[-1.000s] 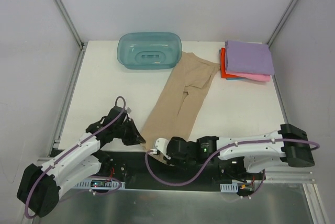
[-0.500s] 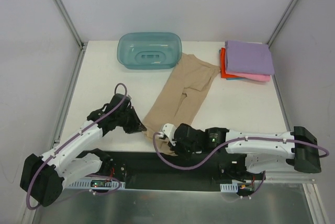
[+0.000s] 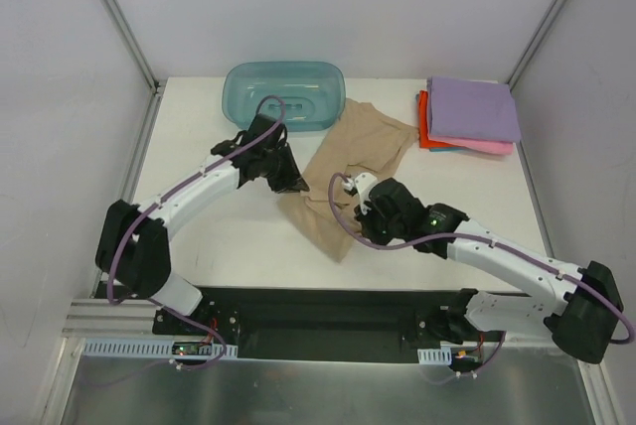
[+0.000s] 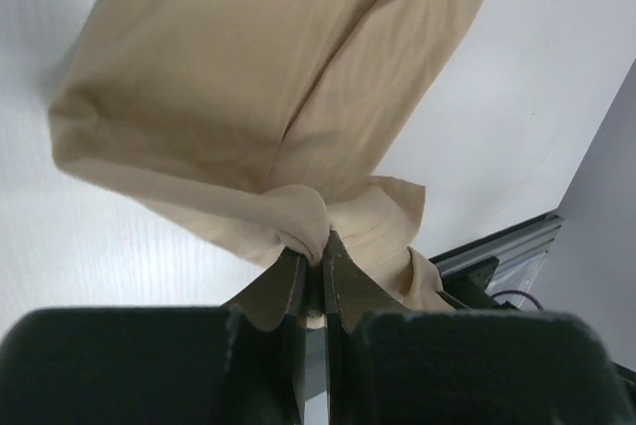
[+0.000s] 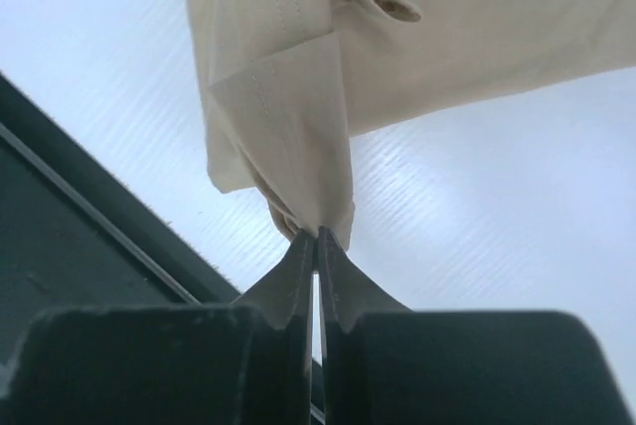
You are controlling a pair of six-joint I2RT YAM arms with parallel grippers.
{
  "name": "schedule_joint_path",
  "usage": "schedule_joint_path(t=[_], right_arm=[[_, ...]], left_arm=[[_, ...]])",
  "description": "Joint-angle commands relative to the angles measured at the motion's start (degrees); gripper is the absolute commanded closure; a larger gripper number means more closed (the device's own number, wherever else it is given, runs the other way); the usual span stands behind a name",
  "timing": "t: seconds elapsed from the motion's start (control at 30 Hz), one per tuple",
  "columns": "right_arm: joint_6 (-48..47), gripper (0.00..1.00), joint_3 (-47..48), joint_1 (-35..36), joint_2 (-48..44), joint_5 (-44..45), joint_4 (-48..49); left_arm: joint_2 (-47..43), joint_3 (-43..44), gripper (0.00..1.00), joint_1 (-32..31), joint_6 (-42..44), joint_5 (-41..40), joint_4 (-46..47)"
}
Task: Fold and stack the t-shirts
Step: Fold the tshirt
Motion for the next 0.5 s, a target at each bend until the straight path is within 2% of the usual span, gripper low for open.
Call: schedule_joint_path(t=[0.0,0.23,0.47], right_arm=[[-4.6,0.99,5.6,-7.5,2.0,-3.2,-0.5],[-8.0,0.99,12.0,-19.8,10.5,-11.1,-0.2],[-8.8,0.99,17.5,-25.2,19.7,-13.1,1.7]], left_arm=[[8.5,9.8,0.98,0.5,3.1,2.9,1.2],[19.7,21.2,0.99,4.0,3.3,7.4,1.2],[32.0,30.7,0.94,5.7,3.9,8.9,1.1]])
